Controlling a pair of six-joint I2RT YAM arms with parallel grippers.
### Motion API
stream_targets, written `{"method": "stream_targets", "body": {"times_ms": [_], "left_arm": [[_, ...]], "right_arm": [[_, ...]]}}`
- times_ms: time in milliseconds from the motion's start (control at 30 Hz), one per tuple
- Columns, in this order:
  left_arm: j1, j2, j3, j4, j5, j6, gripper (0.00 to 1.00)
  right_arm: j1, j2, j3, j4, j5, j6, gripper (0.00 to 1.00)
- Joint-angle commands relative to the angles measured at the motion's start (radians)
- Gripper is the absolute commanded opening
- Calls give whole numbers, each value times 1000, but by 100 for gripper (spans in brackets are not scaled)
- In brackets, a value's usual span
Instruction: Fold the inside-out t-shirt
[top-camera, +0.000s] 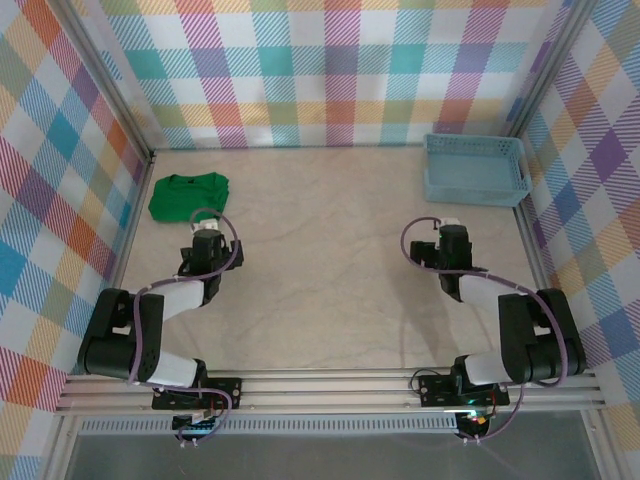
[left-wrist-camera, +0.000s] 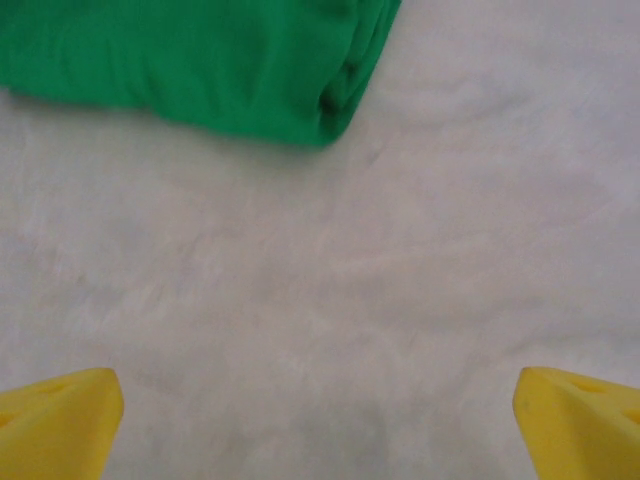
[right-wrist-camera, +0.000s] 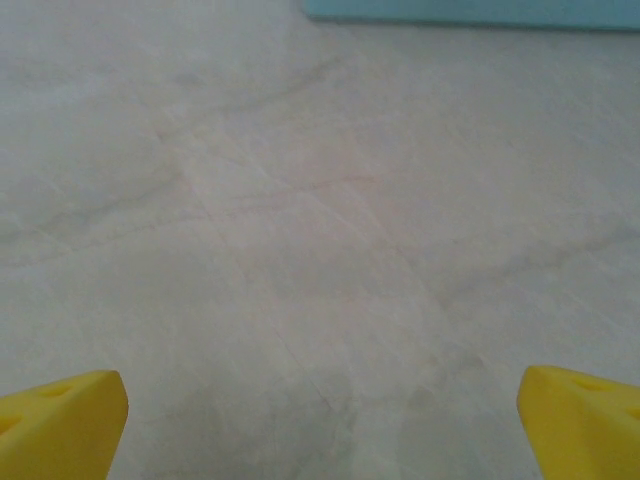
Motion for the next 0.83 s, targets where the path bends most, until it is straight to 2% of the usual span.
{"method": "stream_targets", "body": {"times_ms": [0, 67, 133, 800], "left_arm": [[18, 40, -59, 312, 106, 66, 100], [21, 125, -79, 433, 126, 76, 100], [45, 131, -61, 392, 166, 64, 100], [50, 135, -61, 395, 171, 60, 100]], "right_arm": [[-84, 21, -49, 369, -185, -49, 100], [-134, 101, -79, 487, -286, -24, 100], [-133, 138, -60, 484, -318, -39, 100], [-128, 135, -60, 477, -301, -40, 100]]}}
